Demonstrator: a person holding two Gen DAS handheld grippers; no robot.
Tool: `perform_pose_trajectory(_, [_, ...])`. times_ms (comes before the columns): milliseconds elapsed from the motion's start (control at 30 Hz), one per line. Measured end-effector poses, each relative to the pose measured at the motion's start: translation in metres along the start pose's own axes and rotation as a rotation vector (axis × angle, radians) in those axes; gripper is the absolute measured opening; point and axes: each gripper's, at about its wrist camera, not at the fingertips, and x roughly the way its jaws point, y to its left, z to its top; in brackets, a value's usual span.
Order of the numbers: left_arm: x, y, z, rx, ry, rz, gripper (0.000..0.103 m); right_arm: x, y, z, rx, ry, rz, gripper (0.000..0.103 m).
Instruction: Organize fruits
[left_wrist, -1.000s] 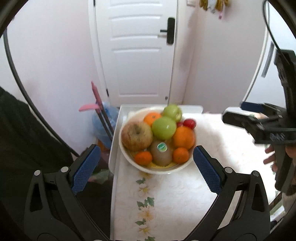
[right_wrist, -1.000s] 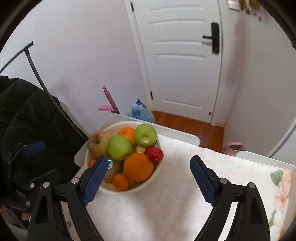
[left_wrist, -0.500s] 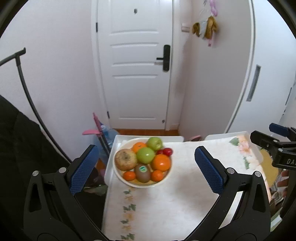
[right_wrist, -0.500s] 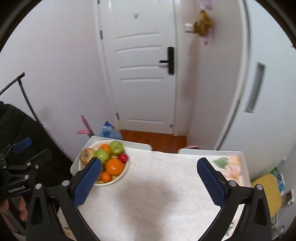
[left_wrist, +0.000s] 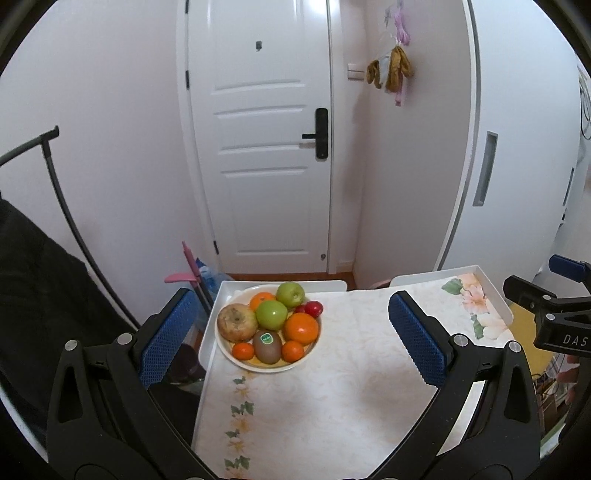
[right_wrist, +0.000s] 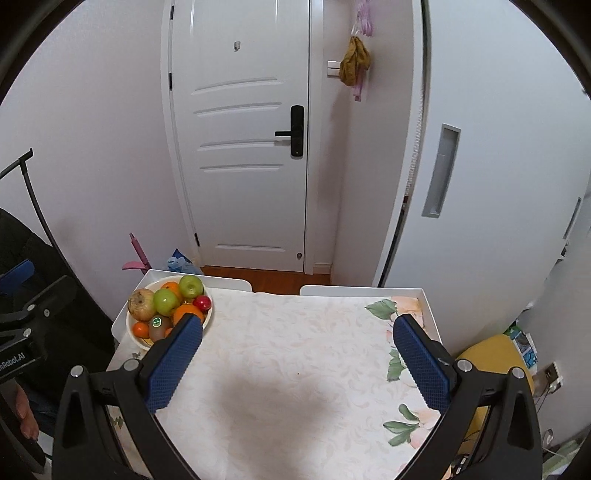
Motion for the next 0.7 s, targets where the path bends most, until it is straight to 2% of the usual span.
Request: perform_pose_trajectory(700, [-0.0089,-0.0105,-0.0005,0.011,-0.014,0.001,0.103,-0.0084,-0.0092,-0.0046,0.02,-0.009,-0.007,0.103])
